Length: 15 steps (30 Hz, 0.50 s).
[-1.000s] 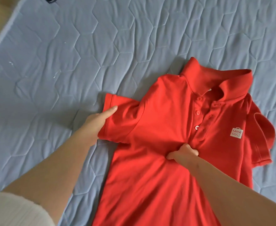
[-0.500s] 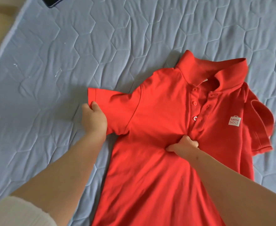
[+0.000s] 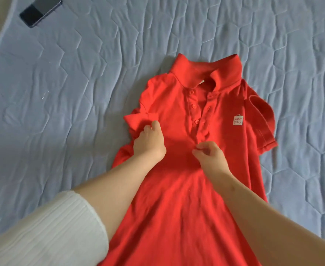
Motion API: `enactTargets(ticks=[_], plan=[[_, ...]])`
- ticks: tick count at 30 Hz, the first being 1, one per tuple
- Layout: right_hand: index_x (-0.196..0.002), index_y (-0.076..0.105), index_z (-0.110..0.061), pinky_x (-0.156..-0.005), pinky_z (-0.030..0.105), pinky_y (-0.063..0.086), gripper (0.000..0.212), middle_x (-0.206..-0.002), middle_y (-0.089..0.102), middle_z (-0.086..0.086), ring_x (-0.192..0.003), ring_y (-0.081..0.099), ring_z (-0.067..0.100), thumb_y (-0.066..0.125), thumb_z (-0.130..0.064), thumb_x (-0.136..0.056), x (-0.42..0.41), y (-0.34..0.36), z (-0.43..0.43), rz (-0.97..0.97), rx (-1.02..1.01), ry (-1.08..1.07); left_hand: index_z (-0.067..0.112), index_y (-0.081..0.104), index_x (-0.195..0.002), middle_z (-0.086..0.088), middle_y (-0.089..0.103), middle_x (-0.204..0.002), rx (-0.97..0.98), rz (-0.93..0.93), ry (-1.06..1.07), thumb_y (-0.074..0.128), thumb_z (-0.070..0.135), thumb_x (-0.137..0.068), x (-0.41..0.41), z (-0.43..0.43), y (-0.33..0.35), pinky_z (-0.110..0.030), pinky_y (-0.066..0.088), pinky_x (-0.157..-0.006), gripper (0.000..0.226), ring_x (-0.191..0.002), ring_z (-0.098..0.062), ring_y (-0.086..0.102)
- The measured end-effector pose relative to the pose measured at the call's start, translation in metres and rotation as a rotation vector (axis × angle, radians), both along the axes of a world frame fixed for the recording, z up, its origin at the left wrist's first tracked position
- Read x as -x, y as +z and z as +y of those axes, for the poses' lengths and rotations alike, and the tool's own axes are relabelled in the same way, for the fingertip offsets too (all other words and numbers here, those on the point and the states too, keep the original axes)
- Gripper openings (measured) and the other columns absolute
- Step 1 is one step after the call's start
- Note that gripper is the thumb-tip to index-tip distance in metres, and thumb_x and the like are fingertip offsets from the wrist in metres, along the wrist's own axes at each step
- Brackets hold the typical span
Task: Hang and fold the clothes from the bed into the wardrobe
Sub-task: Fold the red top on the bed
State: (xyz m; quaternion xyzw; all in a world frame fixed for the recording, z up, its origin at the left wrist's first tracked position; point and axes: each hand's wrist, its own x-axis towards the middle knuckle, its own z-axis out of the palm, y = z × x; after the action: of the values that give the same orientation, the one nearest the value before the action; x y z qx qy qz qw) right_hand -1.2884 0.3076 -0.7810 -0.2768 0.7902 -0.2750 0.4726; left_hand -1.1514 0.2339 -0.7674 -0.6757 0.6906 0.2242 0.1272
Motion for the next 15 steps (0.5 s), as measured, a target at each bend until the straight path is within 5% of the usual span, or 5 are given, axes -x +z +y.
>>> enactTargets(ticks=[3,6,9,12,15], plan=[[-0.093,0.060,-0.016,-0.078,0.028,0.043,0.012,-0.086,0.061,0.001,-0.084,0.058,0.021,0.054,-0.010,-0.084,0.036,0.016,0.005,0.252,0.102,-0.266,0.015,0.025,-0.140,-0.011,0.042,-0.138,-0.197,0.194,0.003,0.052,0.018,-0.089,0.012,0.007,0.001,-0.038,0.038,-0.094,0.058,-0.121,-0.031,0.048],[-0.108,0.057,-0.011,-0.093,0.039,0.037,0.025,-0.117,0.054,0.016,-0.109,0.051,0.033,0.048,-0.012,-0.085,0.070,0.020,0.007,0.400,0.000,-0.488,0.019,0.040,-0.131,-0.009,0.047,-0.129,0.141,0.070,-0.041,0.055,0.017,-0.086,0.015,0.019,0.006,-0.039,0.038,-0.090,0.048,-0.115,-0.030,0.049],[-0.119,0.048,-0.011,-0.095,0.039,0.036,0.033,-0.128,0.045,0.016,-0.112,0.048,0.033,0.048,-0.018,-0.087,0.090,0.019,0.006,0.287,-0.104,-0.560,0.017,0.049,-0.121,-0.014,0.047,-0.117,0.372,0.012,0.172,0.064,0.019,-0.081,0.012,0.017,0.010,-0.043,0.039,-0.085,0.043,-0.109,-0.034,0.047],[-0.122,0.043,-0.014,-0.096,0.040,0.043,0.041,-0.127,0.047,0.014,-0.106,0.053,0.030,0.055,-0.024,-0.085,0.098,0.011,0.007,0.101,-0.126,-0.556,0.017,0.034,-0.134,-0.015,0.038,-0.126,0.215,-0.012,0.317,0.071,0.022,-0.078,0.002,0.005,0.007,-0.044,0.041,-0.090,0.067,-0.115,-0.035,0.044],[-0.116,0.043,-0.020,-0.097,0.046,0.046,0.041,-0.128,0.049,0.015,-0.107,0.055,0.031,0.062,-0.029,-0.081,0.099,0.005,0.008,-0.062,-0.145,-0.560,0.014,0.030,-0.135,-0.015,0.039,-0.130,0.183,0.033,0.355,0.062,0.006,-0.082,-0.012,-0.011,0.004,-0.045,0.042,-0.087,0.062,-0.112,-0.039,0.051]])
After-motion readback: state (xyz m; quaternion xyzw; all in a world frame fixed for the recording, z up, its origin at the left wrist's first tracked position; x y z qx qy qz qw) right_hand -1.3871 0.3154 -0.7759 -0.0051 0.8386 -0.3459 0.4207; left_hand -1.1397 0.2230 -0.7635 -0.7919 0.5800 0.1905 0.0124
